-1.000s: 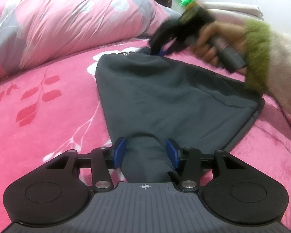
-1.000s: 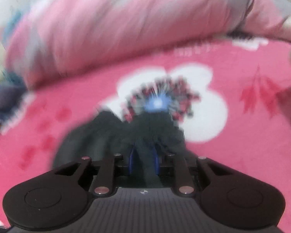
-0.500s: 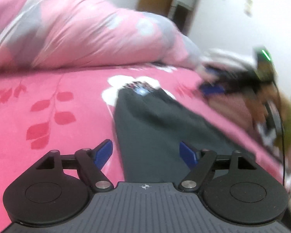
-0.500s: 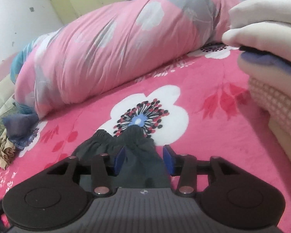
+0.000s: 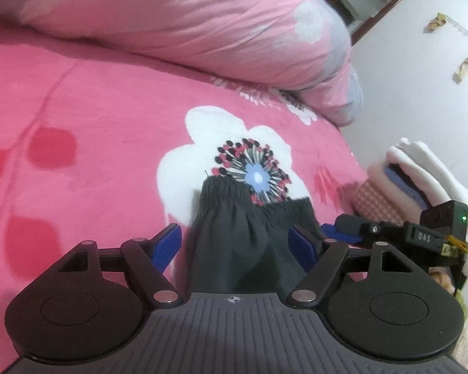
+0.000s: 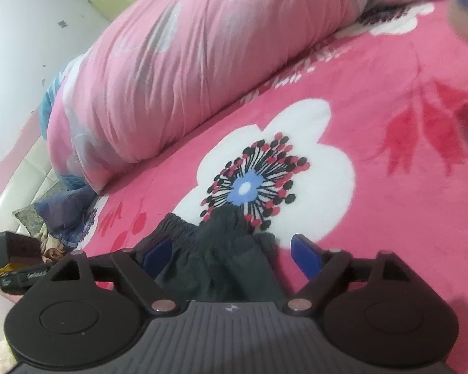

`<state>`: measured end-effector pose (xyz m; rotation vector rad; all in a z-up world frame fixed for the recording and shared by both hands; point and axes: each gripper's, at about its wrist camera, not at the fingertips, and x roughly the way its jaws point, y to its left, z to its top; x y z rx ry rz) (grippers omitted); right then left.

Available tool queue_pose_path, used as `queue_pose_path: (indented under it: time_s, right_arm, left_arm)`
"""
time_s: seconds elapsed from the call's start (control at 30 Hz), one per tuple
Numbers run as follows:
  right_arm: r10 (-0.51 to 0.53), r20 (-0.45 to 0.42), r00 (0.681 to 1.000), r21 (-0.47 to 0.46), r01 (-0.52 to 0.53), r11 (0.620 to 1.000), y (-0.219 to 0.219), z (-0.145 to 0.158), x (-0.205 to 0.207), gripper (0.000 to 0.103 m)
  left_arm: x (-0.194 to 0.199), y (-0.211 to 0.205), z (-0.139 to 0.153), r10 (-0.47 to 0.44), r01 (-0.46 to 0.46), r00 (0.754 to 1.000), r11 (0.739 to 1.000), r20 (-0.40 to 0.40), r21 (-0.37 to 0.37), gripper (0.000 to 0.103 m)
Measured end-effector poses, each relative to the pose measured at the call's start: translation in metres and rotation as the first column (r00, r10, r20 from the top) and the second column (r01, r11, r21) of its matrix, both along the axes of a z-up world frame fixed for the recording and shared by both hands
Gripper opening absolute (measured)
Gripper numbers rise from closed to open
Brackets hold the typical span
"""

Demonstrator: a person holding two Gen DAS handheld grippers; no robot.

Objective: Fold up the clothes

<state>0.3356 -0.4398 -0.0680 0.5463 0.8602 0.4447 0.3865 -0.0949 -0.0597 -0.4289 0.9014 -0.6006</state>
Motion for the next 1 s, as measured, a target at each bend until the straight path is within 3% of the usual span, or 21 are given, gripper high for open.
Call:
queue_pose_path:
  time_s: [0.03, 0.1, 0.2, 0.27, 0.33, 0.47, 0.53, 0.67, 0.77, 0.9, 0.97, 1.0]
  right_arm:
    - [0.008, -0.006, 1.000, 0.003, -0.008, 1.000, 0.002, -0.004, 0.005, 0.084]
    - [0.022, -0.019, 1.000, -0.008, -0.022, 1.000, 0.006, -0.012, 0.012, 0.073]
    - [0.046, -0.033, 0.998, -0.043, -0.047, 0.998, 0.016, -0.019, 0.016, 0.054]
    - [0.052, -0.022, 0.998, -0.080, -0.054, 0.995, 0.021, -0.018, 0.016, 0.031]
    - [0.055, -0.001, 0.999, -0.095, -0.054, 0.994, 0.024, -0.013, 0.013, 0.025]
    - [0.081, 0.122, 0.989, -0.164, -0.060, 0.985, 0.032, 0.015, -0.009, 0.023]
    - [0.105, 0.204, 0.973, -0.209, -0.061, 0.976, 0.037, 0.037, -0.028, 0.023]
    - [0.171, 0.370, 0.913, -0.300, -0.056, 0.952, 0.046, 0.080, -0.080, 0.023]
    - [0.229, 0.473, 0.851, -0.369, -0.044, 0.928, 0.051, 0.102, -0.129, 0.023]
    - [0.327, 0.549, 0.769, -0.466, -0.043, 0.884, 0.057, 0.105, -0.206, 0.023]
    - [0.365, 0.553, 0.749, -0.512, -0.040, 0.858, 0.058, 0.095, -0.242, 0.025]
    - [0.376, 0.537, 0.755, -0.533, -0.042, 0.845, 0.059, 0.086, -0.258, 0.028]
  left_arm:
    - [0.005, -0.004, -0.003, -0.005, 0.005, 1.000, 1.000, -0.006, 0.007, 0.067]
    - [0.013, -0.011, -0.009, -0.012, 0.013, 1.000, 1.000, -0.011, 0.026, 0.054]
    - [0.014, -0.020, -0.012, -0.030, 0.029, 0.999, 0.998, 0.022, 0.061, 0.045]
    - [0.010, -0.026, -0.011, -0.033, 0.026, 0.997, 0.995, 0.071, 0.092, 0.033]
    - [0.004, -0.030, -0.006, -0.042, 0.029, 0.991, 0.994, 0.124, 0.103, 0.022]
    - [-0.023, -0.031, 0.021, -0.070, 0.038, 0.959, 0.992, 0.275, 0.120, 0.019]
    - [-0.043, -0.030, 0.037, -0.094, 0.049, 0.930, 0.990, 0.356, 0.134, 0.019]
    - [-0.096, -0.025, 0.070, -0.147, 0.079, 0.844, 0.985, 0.517, 0.151, 0.019]
    - [-0.140, -0.023, 0.083, -0.213, 0.116, 0.765, 0.974, 0.608, 0.195, 0.019]
    - [-0.209, -0.019, 0.080, -0.349, 0.169, 0.646, 0.933, 0.679, 0.318, 0.024]
    - [-0.237, -0.018, 0.067, -0.419, 0.213, 0.625, 0.903, 0.658, 0.372, 0.026]
    - [-0.247, -0.019, 0.057, -0.456, 0.239, 0.627, 0.884, 0.632, 0.401, 0.030]
